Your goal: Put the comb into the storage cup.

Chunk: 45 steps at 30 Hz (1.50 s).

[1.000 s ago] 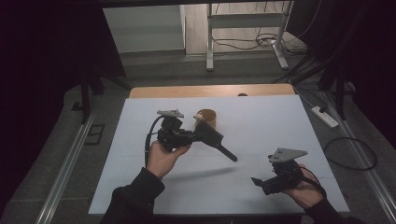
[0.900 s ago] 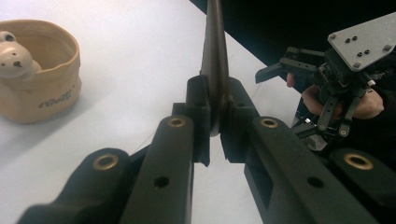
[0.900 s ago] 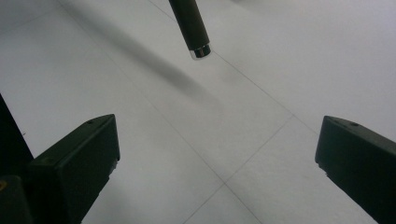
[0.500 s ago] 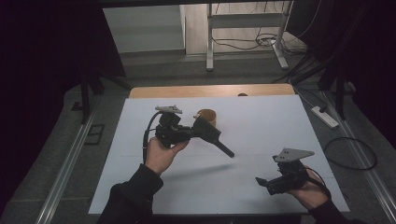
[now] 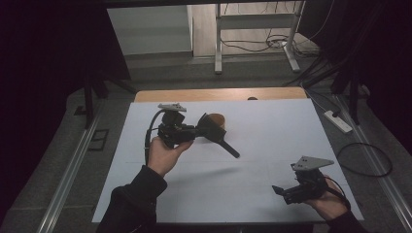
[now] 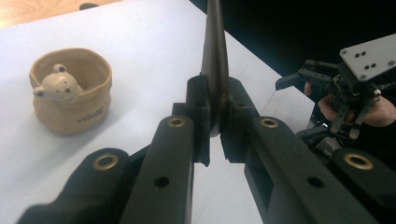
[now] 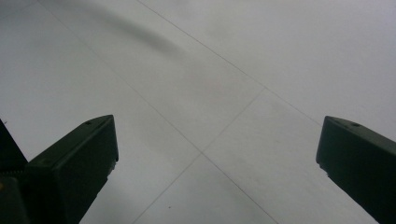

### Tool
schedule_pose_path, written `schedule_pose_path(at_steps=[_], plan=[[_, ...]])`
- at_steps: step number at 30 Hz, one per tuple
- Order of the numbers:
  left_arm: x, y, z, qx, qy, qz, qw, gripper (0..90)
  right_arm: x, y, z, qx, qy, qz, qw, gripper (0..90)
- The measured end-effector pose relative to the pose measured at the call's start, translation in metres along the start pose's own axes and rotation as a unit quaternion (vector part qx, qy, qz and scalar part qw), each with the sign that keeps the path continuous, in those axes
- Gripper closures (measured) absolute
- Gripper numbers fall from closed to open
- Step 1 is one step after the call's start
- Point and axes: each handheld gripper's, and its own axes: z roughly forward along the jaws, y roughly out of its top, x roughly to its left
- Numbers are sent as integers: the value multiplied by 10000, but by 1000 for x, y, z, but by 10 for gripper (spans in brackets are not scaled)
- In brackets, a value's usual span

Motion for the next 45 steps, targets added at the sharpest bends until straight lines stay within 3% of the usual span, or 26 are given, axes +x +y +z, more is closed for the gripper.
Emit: schedule_pose_path(at_steps=[26, 33, 39, 45], plan=[[13, 26, -17, -79, 275, -70, 9996, 830, -13, -25, -15, 139, -219, 477, 9985, 0], [16, 34, -17, -76, 328, -80, 9994, 830, -18, -34, -22, 226, -285, 712, 9968, 0], [16, 41, -18, -74, 406, -47, 9991, 830, -20, -39, -31, 136, -338, 973, 9946, 0], [21, 45, -20, -109, 508, -110, 9986, 830, -19, -41, -35, 115, -438, 985, 9941, 0]])
